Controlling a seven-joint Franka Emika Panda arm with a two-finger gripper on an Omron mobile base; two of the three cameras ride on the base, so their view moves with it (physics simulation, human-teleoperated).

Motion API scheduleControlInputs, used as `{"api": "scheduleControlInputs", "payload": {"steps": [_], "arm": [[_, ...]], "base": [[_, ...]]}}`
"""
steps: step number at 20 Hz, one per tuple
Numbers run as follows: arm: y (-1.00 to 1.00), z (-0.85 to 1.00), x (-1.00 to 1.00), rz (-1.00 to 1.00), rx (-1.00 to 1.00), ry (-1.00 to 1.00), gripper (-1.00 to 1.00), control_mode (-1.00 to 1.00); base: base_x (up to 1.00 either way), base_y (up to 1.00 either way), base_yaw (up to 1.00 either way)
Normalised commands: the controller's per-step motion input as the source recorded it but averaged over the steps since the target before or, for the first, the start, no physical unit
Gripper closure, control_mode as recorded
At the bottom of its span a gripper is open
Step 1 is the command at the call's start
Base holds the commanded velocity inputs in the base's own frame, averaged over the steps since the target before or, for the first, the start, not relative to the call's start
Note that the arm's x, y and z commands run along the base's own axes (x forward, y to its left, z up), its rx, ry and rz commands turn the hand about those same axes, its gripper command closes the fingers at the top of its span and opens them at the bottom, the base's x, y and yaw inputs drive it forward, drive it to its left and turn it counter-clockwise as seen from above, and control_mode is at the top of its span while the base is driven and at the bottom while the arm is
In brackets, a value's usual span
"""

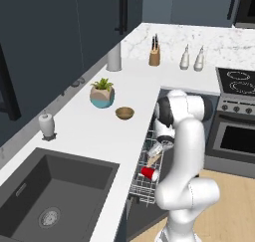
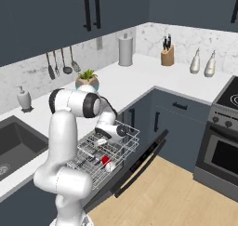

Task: Pick up the cup and bowl from the counter, place them in the dishwasher, and close the dishwasher door.

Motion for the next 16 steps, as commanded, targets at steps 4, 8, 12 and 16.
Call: {"api": "scheduleControlInputs", "payload": {"steps": [4, 8, 12, 16], "arm": [[-0.33, 1.00, -0.06, 0.00, 0.00, 0.00, -1.00, -1.00], [-0.39, 1.00, 0.00, 0.00, 0.00, 0.07, -1.00, -1.00], [-0.31, 1.00, 0.00, -0.04, 0.04, 0.18, -1.00, -1.00], [-0.13, 1.00, 0.00, -0.08, 0.11, 0.20, -1.00, -1.00]], "base": [[0.00, 0.00, 0.00], [0.00, 0.00, 0.00], [0.00, 0.00, 0.00], [0.00, 0.00, 0.00]]}}
